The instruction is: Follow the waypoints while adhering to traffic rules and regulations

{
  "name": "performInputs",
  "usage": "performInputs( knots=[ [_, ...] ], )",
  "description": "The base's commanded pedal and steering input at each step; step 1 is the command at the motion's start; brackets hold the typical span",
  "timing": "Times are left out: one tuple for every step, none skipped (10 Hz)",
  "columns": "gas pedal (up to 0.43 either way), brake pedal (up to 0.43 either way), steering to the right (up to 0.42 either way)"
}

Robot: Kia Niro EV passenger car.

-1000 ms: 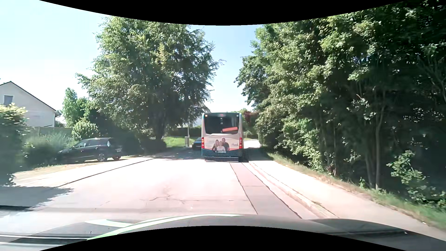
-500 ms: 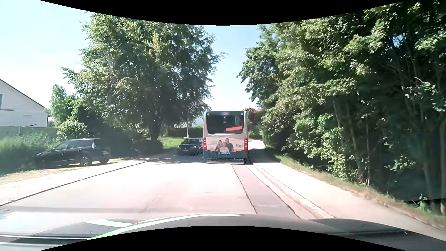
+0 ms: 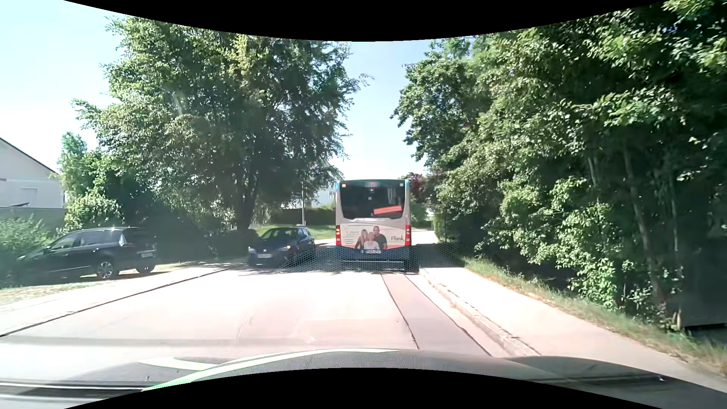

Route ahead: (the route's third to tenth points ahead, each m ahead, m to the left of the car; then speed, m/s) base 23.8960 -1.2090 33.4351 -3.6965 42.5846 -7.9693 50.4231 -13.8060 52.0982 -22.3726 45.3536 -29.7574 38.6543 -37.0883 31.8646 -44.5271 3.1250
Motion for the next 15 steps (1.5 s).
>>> performInputs(
  knots=[
    [0.000,0.000,-0.015],
    [0.000,0.000,-0.015],
    [0.000,0.000,-0.016],
    [0.000,0.000,-0.019],
    [0.000,0.000,-0.020],
    [0.008,0.000,-0.019],
    [0.028,0.000,-0.018],
    [0.028,0.000,-0.018],
    [0.039,0.000,-0.017],
    [0.047,0.000,-0.016],
    [0.047,0.000,-0.015],
    [0.047,0.000,-0.013],
    [0.059,0.000,-0.010],
    [0.059,0.000,-0.009],
    [0.059,0.000,-0.009]
  ],
)
